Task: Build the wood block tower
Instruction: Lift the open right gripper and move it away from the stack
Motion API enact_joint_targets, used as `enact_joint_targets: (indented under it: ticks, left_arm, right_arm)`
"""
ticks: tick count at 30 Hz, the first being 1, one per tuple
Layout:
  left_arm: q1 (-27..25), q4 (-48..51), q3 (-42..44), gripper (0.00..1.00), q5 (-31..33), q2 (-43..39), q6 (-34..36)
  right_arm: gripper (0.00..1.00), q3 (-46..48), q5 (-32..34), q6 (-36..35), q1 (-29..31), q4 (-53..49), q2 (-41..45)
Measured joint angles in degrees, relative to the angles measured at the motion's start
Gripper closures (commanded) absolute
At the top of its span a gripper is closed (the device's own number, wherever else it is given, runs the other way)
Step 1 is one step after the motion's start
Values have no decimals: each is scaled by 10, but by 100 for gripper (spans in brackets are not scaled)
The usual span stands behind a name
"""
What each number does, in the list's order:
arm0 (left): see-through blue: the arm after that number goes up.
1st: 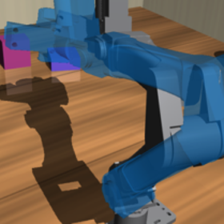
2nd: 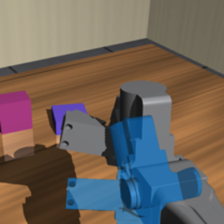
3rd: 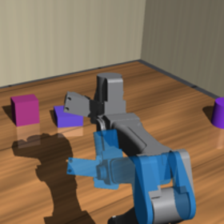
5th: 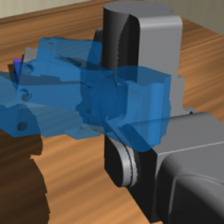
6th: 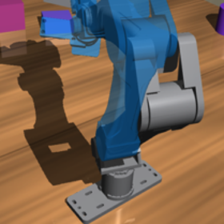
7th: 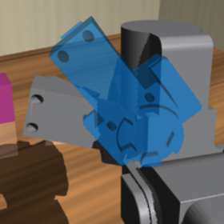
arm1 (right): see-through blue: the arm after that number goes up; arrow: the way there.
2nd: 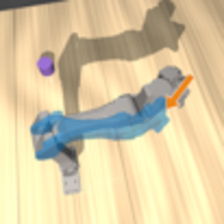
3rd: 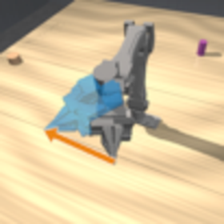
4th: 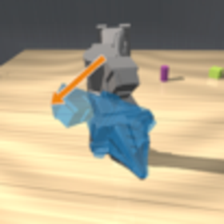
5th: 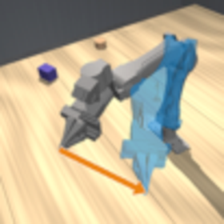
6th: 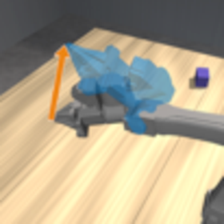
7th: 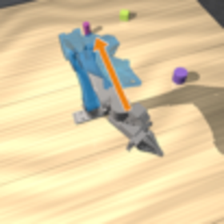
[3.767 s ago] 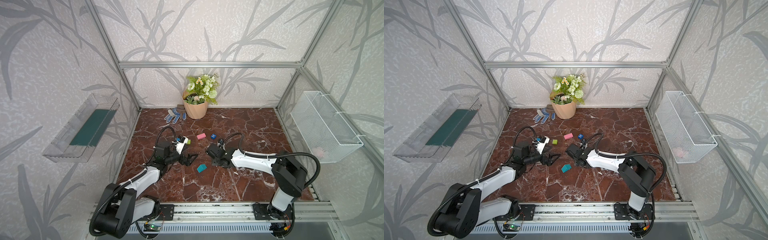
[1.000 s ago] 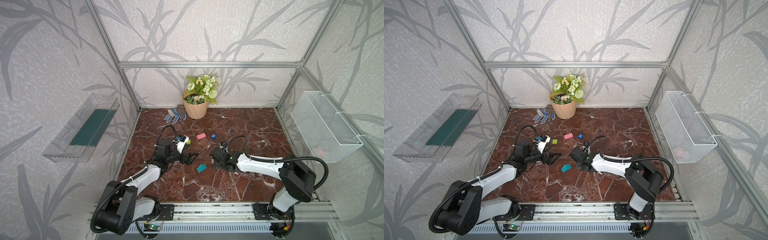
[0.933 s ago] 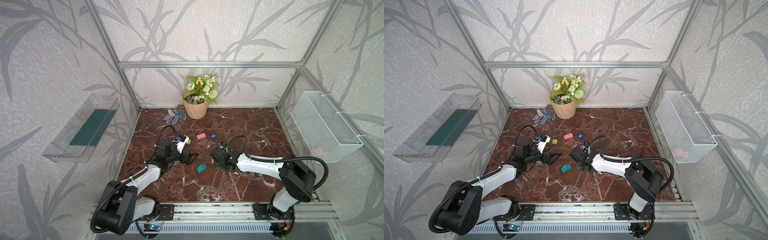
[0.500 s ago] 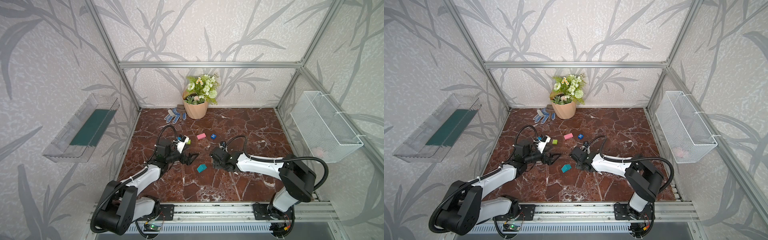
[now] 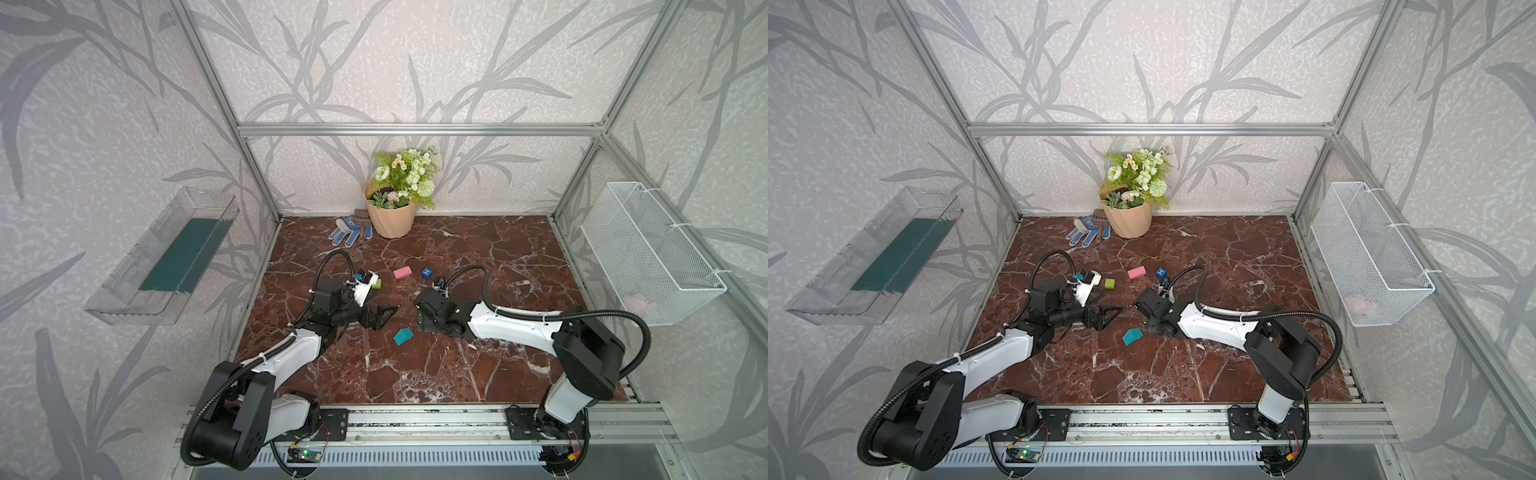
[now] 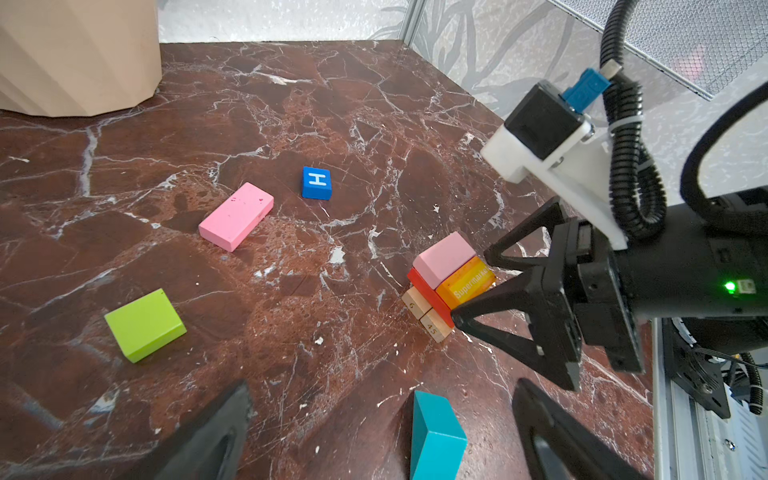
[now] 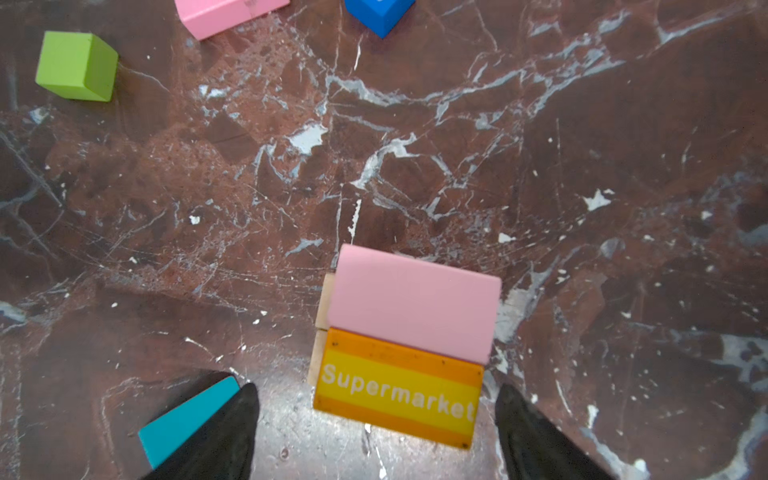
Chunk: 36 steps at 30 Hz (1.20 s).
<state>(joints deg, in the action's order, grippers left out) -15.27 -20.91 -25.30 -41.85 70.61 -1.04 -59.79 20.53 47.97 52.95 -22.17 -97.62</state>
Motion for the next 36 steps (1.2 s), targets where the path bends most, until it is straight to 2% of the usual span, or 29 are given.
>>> enact_joint_targets:
  ticks: [14, 26, 32, 36]
  left_arm:
    - [-1, 1, 0, 1, 0, 0, 0]
    - [-1, 2, 0, 1, 1, 0, 0]
    - [-1, 2, 0, 1, 7, -1, 0]
    - [-1, 0, 1, 1, 16, -9, 0]
  right_arm:
    - [12, -5, 7, -8, -13, -5, -19]
    - [11, -82, 14, -91, -13, -18, 1]
    - [12, -153, -18, -163, -33, 6, -59]
    - [20, -202, -68, -196, -70, 23, -118]
